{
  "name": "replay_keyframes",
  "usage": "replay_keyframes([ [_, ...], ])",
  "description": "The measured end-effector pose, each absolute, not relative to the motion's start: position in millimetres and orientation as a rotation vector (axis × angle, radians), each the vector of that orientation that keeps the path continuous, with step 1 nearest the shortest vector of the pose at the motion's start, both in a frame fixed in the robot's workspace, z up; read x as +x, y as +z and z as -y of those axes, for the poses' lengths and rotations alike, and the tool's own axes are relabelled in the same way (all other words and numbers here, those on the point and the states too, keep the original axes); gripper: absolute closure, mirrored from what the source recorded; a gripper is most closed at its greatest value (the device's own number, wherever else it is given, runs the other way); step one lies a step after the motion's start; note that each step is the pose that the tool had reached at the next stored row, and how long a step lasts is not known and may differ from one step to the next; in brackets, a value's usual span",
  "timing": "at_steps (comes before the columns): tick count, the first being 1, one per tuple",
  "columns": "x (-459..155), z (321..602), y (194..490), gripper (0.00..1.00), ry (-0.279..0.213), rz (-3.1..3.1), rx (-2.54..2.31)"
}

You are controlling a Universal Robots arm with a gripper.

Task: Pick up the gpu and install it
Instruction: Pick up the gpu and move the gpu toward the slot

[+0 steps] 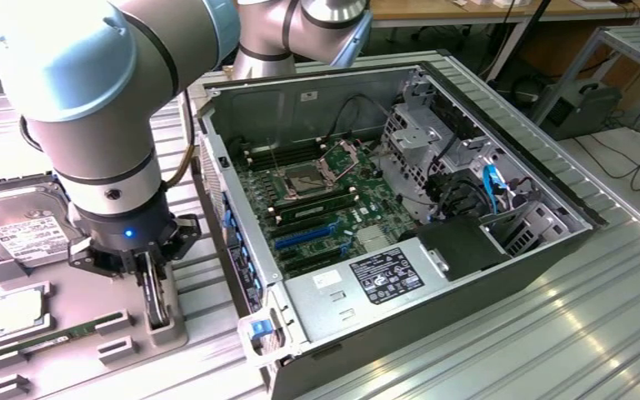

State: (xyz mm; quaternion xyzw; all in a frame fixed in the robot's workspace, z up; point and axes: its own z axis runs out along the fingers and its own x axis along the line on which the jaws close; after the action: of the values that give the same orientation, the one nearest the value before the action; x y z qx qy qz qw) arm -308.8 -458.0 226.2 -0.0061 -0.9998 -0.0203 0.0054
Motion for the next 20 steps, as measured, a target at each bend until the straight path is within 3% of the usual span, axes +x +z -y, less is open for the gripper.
replay_keyframes([
  [20,-309,458,307,0.72,-0.065,3.13,-0.019],
])
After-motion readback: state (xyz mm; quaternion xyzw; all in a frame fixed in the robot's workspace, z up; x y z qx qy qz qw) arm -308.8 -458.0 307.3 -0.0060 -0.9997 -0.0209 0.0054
